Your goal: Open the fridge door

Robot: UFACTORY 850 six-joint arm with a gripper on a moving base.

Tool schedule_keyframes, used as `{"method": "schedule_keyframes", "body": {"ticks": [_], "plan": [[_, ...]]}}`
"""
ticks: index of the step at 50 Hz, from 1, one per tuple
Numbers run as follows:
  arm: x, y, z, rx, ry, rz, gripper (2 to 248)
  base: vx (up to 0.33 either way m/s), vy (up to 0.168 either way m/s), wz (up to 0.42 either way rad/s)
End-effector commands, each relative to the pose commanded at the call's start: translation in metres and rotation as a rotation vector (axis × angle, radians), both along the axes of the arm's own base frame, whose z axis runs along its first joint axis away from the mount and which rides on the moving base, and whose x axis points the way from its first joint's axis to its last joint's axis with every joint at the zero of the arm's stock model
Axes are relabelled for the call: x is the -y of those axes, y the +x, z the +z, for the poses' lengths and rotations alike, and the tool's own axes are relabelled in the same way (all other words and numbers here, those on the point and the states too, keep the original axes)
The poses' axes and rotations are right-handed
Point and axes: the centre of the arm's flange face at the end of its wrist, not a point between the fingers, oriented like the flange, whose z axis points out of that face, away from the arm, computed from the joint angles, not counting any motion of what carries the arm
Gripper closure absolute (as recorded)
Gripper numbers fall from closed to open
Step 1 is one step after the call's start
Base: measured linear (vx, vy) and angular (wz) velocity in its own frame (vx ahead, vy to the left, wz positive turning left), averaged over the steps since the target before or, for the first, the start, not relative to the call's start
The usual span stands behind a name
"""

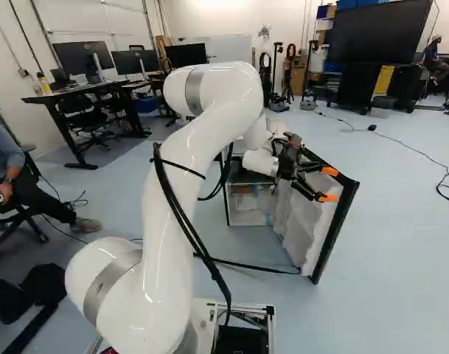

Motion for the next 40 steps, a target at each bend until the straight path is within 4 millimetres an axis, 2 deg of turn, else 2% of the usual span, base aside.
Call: {"method": "schedule_keyframes", "body": {"ticks": [12, 40], "plan": [[-0.009, -0.006, 0.001, -0.019, 0.001, 0.026, 3, 0.000, 0.000, 0.000], [-0.064, -0.032, 0.009, -0.135, -0.030, 0.294, 3, 0.000, 0.000, 0.000]]}}
